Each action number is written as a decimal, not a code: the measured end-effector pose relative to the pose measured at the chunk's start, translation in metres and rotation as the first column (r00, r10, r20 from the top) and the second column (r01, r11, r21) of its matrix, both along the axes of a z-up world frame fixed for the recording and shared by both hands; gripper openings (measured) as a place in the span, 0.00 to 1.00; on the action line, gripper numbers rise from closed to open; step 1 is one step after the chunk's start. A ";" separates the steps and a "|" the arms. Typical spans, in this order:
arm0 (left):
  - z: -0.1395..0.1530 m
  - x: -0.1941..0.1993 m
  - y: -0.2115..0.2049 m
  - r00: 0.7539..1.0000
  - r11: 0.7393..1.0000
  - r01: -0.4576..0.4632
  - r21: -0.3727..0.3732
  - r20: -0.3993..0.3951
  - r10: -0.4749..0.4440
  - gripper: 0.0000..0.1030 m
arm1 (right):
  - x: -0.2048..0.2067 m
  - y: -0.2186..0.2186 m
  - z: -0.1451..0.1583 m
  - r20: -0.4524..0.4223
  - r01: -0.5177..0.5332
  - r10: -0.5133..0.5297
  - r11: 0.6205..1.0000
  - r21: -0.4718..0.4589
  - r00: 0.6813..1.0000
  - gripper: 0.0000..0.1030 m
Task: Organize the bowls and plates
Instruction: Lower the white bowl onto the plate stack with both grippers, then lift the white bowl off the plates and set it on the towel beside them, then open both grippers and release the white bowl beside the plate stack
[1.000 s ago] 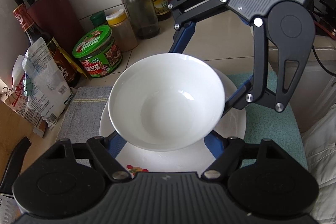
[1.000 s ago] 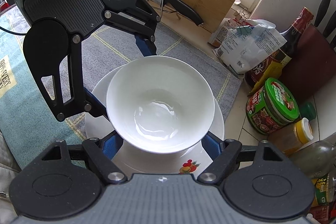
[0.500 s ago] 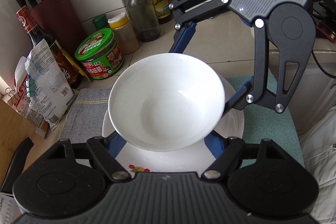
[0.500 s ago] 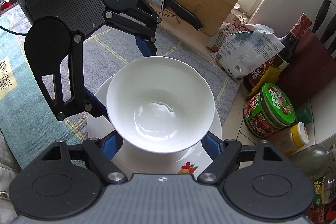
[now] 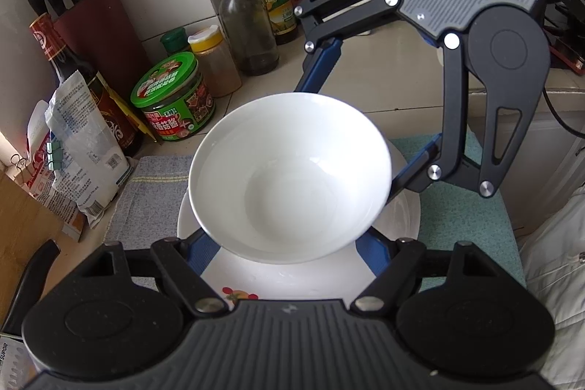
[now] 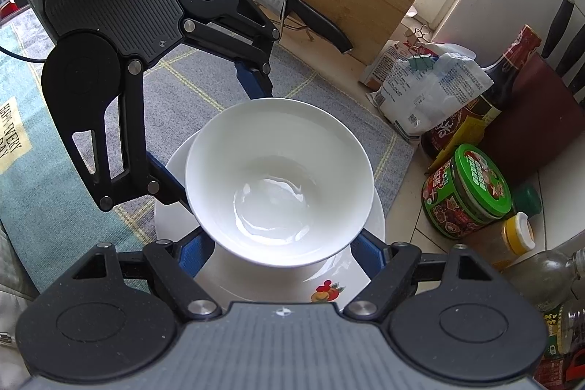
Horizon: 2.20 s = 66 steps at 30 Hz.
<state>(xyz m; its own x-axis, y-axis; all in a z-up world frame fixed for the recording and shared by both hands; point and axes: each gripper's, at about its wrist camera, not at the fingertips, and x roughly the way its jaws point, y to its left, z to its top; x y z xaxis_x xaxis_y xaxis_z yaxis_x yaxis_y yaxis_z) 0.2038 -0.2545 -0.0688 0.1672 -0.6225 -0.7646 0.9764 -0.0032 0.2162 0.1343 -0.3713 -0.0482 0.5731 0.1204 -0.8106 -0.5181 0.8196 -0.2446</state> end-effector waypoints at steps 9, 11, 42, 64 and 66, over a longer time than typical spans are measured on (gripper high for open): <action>0.002 -0.002 0.001 1.000 1.000 -0.004 -0.006 0.010 0.004 0.77 | -0.005 0.002 0.004 0.016 -0.003 0.003 1.000 -0.003 1.000 0.82; 0.003 -0.003 0.003 1.000 1.000 -0.006 -0.010 0.013 0.006 0.77 | -0.006 0.003 0.006 0.020 -0.005 0.005 1.000 -0.004 1.000 0.82; -0.031 -0.025 0.151 0.941 0.941 -0.306 0.142 -0.106 0.322 0.78 | 0.011 0.132 -0.040 -0.100 -0.233 0.252 0.958 0.167 0.963 0.83; 0.016 0.007 0.251 0.801 0.804 -0.593 -0.034 -0.126 0.585 0.93 | 0.041 0.152 0.012 0.012 -0.126 0.128 0.948 0.292 0.992 1.00; 0.019 0.013 0.262 0.783 0.784 -0.619 -0.045 -0.116 0.611 0.93 | 0.046 0.161 0.017 0.024 -0.125 0.123 0.947 0.296 0.992 1.00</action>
